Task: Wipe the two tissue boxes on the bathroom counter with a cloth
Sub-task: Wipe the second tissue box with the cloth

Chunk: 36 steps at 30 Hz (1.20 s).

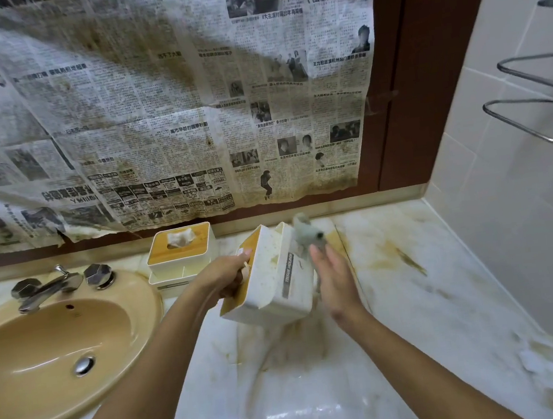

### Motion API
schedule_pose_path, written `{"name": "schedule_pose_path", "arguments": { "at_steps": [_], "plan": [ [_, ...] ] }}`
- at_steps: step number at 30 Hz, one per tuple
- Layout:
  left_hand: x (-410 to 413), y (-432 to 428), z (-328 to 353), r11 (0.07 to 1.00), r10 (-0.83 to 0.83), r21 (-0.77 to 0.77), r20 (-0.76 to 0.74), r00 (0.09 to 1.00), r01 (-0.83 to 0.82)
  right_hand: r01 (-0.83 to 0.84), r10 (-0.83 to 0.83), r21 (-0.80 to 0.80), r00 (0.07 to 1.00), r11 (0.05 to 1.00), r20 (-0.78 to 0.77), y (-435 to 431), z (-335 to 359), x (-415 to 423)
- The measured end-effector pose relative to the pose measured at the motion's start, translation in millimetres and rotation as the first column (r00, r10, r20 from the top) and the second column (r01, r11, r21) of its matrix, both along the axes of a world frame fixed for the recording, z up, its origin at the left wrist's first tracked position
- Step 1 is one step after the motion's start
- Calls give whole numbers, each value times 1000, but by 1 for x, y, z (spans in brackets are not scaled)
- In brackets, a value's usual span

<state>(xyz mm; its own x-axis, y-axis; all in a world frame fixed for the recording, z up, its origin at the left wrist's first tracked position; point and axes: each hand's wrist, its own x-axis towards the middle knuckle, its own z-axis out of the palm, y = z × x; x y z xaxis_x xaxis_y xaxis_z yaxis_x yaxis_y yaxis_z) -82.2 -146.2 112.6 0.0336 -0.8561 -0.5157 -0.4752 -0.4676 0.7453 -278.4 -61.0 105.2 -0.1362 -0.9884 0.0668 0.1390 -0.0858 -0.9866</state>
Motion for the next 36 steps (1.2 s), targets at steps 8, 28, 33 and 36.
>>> {"name": "schedule_pose_path", "arguments": {
  "at_steps": [8, 28, 33, 36],
  "plan": [
    [3, 0, -1, 999, -30, 15, -149, 988, 33, -355, 3, -336, 691, 872, -723, 26, -31, 13],
    [14, -4, -12, 1000, -20, -13, -108, 994, 18, -686, 3, -309, 414, 659, -910, 22, -33, -18],
    [12, -5, -14, 999, -46, -24, -88, 995, 44, -528, 102, -264, 565, 807, -819, -5, -29, -25],
    [9, -6, -15, 999, -38, -38, -79, 996, 35, -387, 132, -210, 691, 898, -711, -22, -16, -21]
  ]
}}
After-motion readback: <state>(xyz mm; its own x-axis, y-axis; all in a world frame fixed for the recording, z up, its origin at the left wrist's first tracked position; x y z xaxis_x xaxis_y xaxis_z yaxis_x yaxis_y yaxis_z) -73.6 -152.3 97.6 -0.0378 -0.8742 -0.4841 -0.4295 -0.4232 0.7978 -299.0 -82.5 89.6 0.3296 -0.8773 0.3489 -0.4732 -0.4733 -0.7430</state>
